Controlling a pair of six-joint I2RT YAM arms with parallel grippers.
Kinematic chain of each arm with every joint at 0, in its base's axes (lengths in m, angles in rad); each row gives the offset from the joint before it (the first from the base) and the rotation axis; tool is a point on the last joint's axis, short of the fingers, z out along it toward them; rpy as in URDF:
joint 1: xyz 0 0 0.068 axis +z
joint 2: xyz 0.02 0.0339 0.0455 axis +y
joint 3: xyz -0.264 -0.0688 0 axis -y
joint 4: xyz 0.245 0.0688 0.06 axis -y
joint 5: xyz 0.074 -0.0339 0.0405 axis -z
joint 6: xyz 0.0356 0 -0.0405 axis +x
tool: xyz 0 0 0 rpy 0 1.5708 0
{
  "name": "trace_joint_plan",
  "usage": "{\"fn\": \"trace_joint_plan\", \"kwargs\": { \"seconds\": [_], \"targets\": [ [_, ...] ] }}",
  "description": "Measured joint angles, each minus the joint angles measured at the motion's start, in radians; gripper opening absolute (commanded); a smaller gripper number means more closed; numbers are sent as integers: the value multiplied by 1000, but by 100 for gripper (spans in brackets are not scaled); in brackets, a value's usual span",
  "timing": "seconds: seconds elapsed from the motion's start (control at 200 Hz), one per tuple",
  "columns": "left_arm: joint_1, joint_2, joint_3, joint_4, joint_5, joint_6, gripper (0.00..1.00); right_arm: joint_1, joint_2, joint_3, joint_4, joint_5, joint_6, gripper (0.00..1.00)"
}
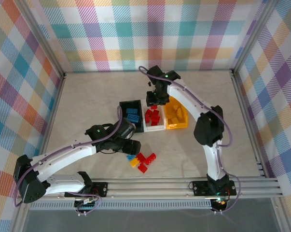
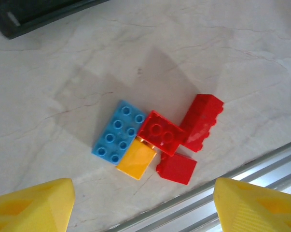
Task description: Sort the legos into containers by color
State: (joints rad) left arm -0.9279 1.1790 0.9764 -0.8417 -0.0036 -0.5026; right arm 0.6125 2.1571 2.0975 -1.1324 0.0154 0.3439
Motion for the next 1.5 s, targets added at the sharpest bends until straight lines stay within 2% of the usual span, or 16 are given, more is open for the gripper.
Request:
{"fn": "trace_joint_plan", "kwargs": {
  "seconds": [0.125,0.25,0.475,0.6,0.76,0.94,1.055,1.205,1.275,1.355,1.5],
  "targets": [
    [-56,58,1,51,-4,2,76,-1,103,39,-39,-1,-21,38],
    [-105,175,16,92,-6,16,74,-3,139,45,-59,-8,-32,39],
    [-152,364,98,140,-5,74,70,-5,145,50,-69,-20,-45,57],
    [-152,413,130,162,-5,103,69,-11,130,57,-81,-19,-45,61],
    [-154,464,141,192,17,132,66,-24,-11,52,-105,-15,-34,66],
    [-173,523,142,199,40,160,57,-60,-285,-32,-104,-8,0,67],
    [-180,550,142,206,40,170,49,-79,-403,-120,-108,-4,25,67],
    [-180,606,159,214,39,196,37,-86,-462,-231,-112,1,52,67],
    [-180,637,173,216,39,206,25,-86,-475,-274,-114,3,64,67],
    [-180,651,190,212,33,209,16,-86,-493,-307,-117,6,72,67],
    [-180,666,253,168,-10,230,11,-88,-564,-360,-116,13,94,67]
  ]
}}
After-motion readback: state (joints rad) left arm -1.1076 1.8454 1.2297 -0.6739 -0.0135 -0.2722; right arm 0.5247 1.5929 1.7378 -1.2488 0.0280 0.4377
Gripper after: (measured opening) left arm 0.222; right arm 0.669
